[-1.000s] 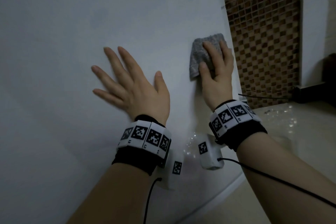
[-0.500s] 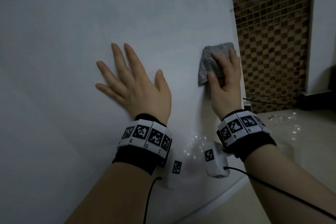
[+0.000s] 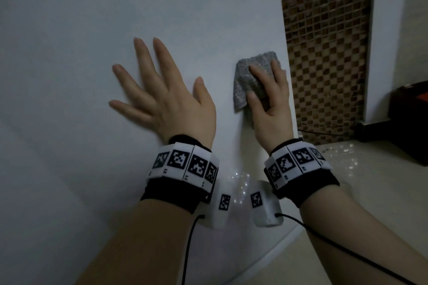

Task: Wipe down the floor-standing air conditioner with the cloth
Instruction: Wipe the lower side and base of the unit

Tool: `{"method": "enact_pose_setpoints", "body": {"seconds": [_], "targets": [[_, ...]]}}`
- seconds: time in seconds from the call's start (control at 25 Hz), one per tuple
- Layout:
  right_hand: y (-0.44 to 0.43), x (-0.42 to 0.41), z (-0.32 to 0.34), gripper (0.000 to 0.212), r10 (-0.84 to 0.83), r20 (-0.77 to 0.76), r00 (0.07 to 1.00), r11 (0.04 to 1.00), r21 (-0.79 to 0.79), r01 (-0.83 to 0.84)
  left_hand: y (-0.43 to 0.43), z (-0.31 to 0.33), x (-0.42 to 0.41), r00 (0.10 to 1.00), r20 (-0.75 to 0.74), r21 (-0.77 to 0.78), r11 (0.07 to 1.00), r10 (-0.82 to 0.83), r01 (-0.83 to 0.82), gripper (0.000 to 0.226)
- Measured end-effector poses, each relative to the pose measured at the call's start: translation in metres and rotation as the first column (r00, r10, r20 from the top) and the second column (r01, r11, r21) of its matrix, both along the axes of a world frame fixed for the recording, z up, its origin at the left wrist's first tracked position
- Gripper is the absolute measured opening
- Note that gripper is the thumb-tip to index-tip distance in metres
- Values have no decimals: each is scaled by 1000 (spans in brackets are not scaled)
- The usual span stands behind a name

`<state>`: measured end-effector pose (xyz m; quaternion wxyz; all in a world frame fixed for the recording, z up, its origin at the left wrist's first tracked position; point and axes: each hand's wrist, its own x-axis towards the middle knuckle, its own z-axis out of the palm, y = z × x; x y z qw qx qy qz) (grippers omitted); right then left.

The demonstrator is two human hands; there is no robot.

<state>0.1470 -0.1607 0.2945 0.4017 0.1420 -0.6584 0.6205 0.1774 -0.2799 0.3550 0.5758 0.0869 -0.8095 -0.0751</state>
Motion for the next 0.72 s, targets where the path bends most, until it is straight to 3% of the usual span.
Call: {"method": "enact_pose_setpoints", "body": {"seconds": [0.16, 0.32, 0.48, 0.64, 0.72], "targets": [[6, -9, 18, 45, -69, 78, 995, 988, -132, 79, -2, -2, 1, 1000, 0, -5, 1000, -12, 12, 78], [-6, -6, 18, 41, -48, -43, 998, 998, 37, 50, -4, 6, -1, 1000, -11, -6, 1000, -10, 10, 79], [9, -17, 38, 42, -119, 73, 990, 988, -94, 126, -4, 15, 1, 1000, -12, 3, 1000, -13, 13, 79], [1, -11, 33, 44, -96, -43, 994, 992, 75, 99, 2, 24, 1, 1000, -14, 29, 999, -14, 15, 81], [10, -17, 38, 43, -115, -19, 993, 993, 28, 115, 3, 28, 0, 1000, -22, 29, 999, -12, 13, 81]]}}
